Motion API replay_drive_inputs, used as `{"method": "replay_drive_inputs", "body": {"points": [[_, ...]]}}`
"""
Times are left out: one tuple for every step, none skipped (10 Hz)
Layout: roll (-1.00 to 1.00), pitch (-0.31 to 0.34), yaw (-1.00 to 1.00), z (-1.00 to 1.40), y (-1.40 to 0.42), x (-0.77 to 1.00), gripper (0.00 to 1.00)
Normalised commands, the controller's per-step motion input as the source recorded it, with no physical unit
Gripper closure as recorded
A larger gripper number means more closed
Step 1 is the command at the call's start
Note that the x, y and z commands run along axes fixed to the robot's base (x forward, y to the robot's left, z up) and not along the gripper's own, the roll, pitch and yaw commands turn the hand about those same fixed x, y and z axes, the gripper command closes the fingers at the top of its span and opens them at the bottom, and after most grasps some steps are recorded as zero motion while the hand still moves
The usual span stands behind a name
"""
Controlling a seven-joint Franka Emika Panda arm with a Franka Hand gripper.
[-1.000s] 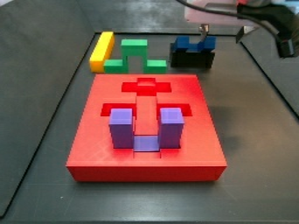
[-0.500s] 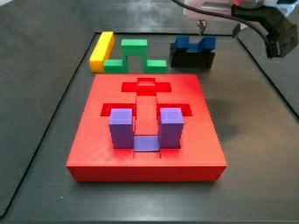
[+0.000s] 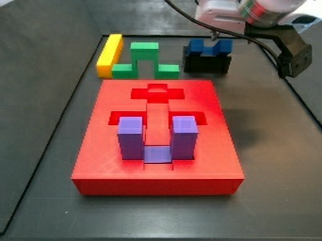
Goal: Pick up the blue object. Move up. Place the blue object on the fixture. Regrasp the blue object. Move to above the board. Insert the blue object.
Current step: Regrasp the blue object.
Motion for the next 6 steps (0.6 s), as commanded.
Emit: {"method": "replay_drive_inputs", "body": {"points": [[0.00, 0.000, 0.00, -0.15, 0.14, 0.00, 0.00], [0.00, 0.000, 0.00, -0.12, 0.16, 0.00, 0.00], [0.00, 0.000, 0.00, -0.09, 0.19, 0.00, 0.00], [0.01, 0.000, 0.00, -0.18, 0.16, 0.00, 0.00], [0.09, 0.000, 0.00, -0.31, 0.07, 0.00, 0.00], [0.08, 0.000, 0.02, -0.31, 0.01, 0.02, 0.00]]}}
